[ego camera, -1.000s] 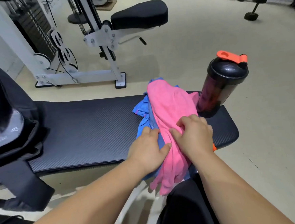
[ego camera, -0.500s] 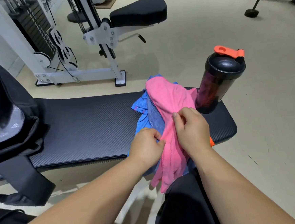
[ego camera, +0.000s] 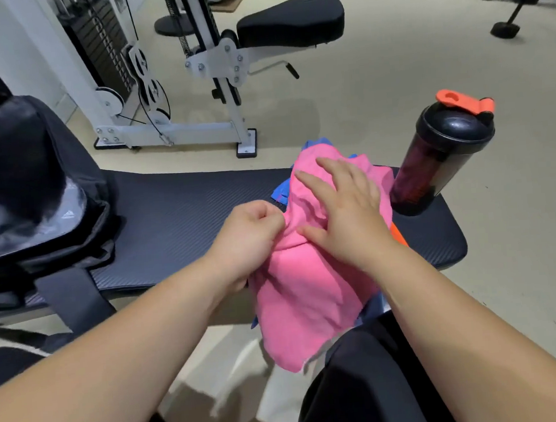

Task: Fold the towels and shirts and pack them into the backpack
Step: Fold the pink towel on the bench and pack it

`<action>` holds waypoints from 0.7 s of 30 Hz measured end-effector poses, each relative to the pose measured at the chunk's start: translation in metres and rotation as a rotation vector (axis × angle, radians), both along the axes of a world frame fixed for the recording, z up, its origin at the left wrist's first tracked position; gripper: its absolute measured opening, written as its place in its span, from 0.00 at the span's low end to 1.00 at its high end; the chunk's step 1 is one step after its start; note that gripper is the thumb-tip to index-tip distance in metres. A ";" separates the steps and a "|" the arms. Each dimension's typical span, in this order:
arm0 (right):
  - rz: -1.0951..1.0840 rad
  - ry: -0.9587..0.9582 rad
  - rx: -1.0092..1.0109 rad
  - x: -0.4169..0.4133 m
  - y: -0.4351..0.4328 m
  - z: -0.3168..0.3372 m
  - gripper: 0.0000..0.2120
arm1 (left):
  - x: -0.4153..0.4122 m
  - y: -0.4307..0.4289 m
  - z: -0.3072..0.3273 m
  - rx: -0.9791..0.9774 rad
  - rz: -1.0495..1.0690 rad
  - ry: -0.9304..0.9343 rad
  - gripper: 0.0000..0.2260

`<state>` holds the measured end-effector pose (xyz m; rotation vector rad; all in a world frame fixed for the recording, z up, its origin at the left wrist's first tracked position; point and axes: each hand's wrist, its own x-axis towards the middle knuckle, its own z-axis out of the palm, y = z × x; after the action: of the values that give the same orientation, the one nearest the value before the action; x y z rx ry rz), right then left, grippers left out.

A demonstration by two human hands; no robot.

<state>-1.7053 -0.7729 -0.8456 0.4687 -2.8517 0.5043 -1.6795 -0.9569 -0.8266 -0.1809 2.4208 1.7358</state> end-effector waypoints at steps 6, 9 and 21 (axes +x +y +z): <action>0.424 -0.041 -0.031 -0.030 -0.023 0.048 0.07 | 0.000 -0.033 0.050 -0.346 -0.200 0.288 0.07; 0.465 -0.071 -0.122 -0.040 -0.027 0.076 0.08 | 0.000 -0.049 0.079 -0.504 -0.219 0.407 0.06; 0.166 -0.120 0.397 -0.036 -0.004 0.081 0.23 | -0.025 -0.149 0.071 -1.188 -0.096 0.477 0.08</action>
<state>-1.7418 -0.7767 -0.7651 0.7704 -3.0496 -0.0171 -1.7041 -1.1054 -0.7553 0.2496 3.3806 0.0907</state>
